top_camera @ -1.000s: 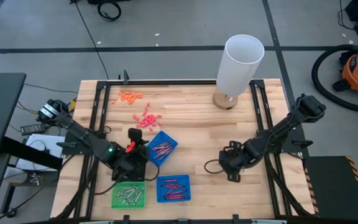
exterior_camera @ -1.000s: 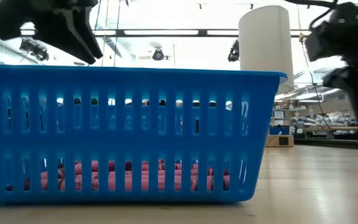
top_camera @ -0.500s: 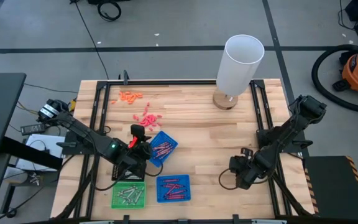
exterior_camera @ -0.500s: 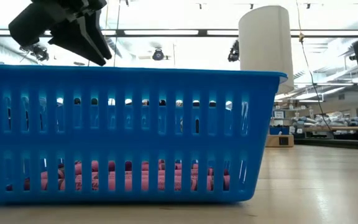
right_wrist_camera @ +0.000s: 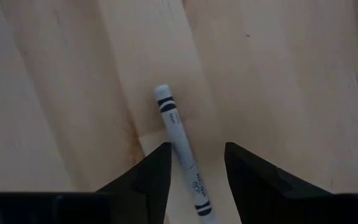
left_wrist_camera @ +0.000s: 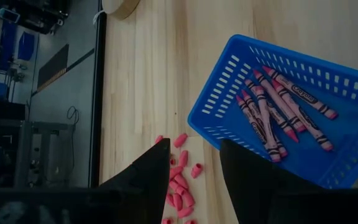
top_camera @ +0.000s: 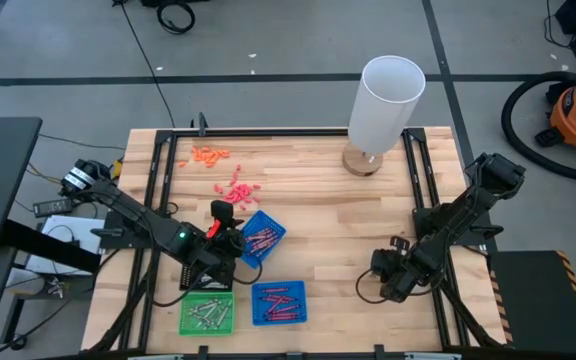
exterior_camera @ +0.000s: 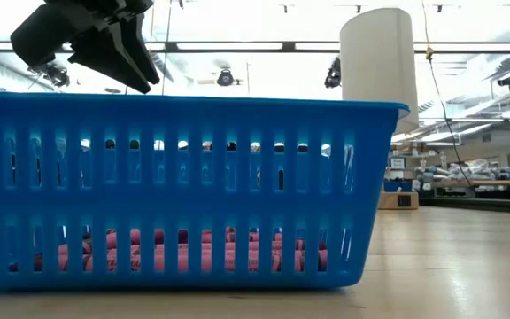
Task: Sort crayons
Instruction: Put the white crayon into the green bin
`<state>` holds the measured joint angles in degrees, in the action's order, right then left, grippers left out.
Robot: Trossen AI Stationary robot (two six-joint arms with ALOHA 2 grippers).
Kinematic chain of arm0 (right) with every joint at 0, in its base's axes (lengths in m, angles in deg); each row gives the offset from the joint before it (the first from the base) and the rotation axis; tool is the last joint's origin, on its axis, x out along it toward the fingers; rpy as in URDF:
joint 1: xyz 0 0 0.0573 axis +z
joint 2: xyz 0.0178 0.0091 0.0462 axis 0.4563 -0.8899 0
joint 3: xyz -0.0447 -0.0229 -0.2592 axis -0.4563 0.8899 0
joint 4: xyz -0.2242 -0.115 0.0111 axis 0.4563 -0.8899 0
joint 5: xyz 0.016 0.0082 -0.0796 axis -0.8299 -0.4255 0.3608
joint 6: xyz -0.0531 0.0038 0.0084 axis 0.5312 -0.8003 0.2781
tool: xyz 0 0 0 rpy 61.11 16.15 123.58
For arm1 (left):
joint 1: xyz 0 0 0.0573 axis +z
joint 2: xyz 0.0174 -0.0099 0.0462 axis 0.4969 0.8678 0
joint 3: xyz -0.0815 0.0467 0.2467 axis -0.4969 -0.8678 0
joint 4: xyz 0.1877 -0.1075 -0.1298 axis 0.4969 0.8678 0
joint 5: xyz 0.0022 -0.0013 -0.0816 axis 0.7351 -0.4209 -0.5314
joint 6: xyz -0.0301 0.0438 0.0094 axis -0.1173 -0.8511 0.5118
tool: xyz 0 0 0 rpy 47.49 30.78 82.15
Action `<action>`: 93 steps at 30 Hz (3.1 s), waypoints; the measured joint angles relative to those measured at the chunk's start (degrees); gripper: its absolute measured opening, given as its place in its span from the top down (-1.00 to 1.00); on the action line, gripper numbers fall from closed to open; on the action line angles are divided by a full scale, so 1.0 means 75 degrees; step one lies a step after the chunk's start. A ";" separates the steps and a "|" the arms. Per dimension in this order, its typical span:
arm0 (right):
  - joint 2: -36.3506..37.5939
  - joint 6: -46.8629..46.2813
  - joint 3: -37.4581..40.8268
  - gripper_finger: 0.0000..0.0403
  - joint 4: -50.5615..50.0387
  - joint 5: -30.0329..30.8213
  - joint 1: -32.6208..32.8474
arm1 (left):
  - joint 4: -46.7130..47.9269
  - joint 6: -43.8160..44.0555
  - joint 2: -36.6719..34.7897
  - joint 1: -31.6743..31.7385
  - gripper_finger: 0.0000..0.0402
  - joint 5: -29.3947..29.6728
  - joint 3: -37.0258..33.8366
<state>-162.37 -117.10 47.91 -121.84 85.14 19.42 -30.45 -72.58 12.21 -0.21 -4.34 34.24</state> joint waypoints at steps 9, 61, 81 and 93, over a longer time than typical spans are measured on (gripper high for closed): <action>0.0035 0.0021 0.0324 0.39 0.0234 0.0171 0.0003 | 0.0001 0.0003 0.0000 0.0000 0.25 -0.0006 0.0000; -0.0003 0.8251 -0.0315 0.82 0.6506 0.2466 -0.2828 | -0.3393 -0.1309 0.0000 0.0047 0.25 -0.1177 -0.0006; 0.0006 1.0277 -0.0323 0.82 0.8890 0.1784 -0.3258 | -0.6935 -0.3005 0.0600 0.1229 0.25 -0.3047 -0.0006; 0.0009 1.0500 -0.0323 0.82 0.9069 0.1780 -0.3340 | -0.7675 -0.2975 0.0959 0.1507 0.26 -0.3311 -0.0006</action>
<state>-162.30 -38.35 45.49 -53.82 98.50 -5.63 -88.01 -94.90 19.40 11.09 -29.17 34.20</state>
